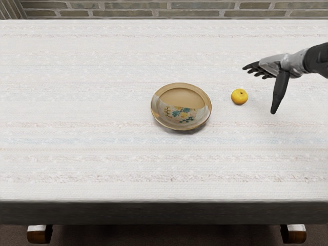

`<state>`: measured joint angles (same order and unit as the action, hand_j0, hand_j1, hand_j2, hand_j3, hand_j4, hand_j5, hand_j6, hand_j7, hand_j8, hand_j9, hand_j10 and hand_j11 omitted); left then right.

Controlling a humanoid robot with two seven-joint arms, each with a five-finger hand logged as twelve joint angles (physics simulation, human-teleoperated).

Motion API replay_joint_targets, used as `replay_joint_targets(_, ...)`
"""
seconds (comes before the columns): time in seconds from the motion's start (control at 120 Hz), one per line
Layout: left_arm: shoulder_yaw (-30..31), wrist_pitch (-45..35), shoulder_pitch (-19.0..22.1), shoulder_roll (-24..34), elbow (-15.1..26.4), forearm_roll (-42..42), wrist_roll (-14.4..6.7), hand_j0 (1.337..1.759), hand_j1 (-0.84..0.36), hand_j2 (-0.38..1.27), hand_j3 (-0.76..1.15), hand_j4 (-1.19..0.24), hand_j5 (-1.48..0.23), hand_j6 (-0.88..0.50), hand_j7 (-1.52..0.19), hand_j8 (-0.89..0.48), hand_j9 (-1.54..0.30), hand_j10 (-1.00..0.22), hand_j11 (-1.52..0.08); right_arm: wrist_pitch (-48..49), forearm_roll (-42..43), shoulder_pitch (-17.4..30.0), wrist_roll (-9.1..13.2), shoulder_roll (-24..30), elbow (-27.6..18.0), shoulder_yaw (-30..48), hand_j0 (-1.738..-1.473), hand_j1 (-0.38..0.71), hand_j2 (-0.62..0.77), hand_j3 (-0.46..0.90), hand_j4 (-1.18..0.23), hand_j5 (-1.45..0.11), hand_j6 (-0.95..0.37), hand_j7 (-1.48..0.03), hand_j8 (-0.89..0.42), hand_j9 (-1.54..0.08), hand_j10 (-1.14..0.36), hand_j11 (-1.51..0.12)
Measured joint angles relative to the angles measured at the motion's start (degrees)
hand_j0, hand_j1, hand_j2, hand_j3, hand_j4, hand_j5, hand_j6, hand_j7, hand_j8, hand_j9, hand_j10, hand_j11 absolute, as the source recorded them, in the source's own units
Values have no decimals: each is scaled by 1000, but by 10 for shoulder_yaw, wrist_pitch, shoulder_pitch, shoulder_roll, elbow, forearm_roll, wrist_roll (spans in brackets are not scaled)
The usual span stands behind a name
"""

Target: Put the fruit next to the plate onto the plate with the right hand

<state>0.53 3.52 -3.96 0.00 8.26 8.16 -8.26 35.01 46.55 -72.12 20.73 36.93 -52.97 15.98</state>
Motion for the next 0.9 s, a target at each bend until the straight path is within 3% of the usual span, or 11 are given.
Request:
replay_joint_targets(0.2, 0, 0, 0, 0, 0, 0, 0, 1658, 325, 4, 0, -20, -26, -20, -26, -20, -26, -20, -26, 0, 1, -7, 5, -3, 0, 0, -1658, -349, 0, 0, -3, 0, -5, 0, -4, 0, -2, 0)
replay_joint_targets(0.333, 0, 0, 0, 0, 0, 0, 0, 1658, 325, 4, 0, -20, -26, -20, -26, -20, -26, -20, -26, 0, -2, -16, 92, -44, -3, 5, -1658, -349, 0, 0, -3, 0, -4, 0, -3, 0, -2, 0)
replay_joint_targets(0.45, 0, 0, 0, 0, 0, 0, 0, 1658, 325, 4, 0, -20, -26, -20, -26, -20, -26, -20, -26, 0, -2, -17, 126, -65, -23, 4, -1658, -349, 0, 0, -3, 0, -4, 0, -3, 0, -2, 0)
replay_joint_targets(0.558, 0, 0, 0, 0, 0, 0, 0, 1658, 325, 4, 0, -20, -26, -20, -26, -20, -26, -20, -26, -8, 15, -23, 137, -71, -56, 3, -1658, -349, 0, 0, -3, 0, -4, 0, -3, 0, -2, 0)
replay_joint_targets(0.717, 0, 0, 0, 0, 0, 0, 0, 1658, 325, 4, 0, -20, -26, -20, -26, -20, -26, -20, -26, -94, 78, -21, 141, -75, -121, 1, -1658, -349, 0, 0, -3, 0, -4, 0, -3, 0, -2, 0)
replay_joint_targets(0.9, 0, 0, 0, 0, 0, 0, 0, 1658, 325, 4, 0, -20, -26, -21, -26, -21, -26, -20, -26, -179, 131, 11, 142, -77, -143, 0, -1658, -349, 0, 0, -3, 0, -4, 0, -3, 0, -2, 0)
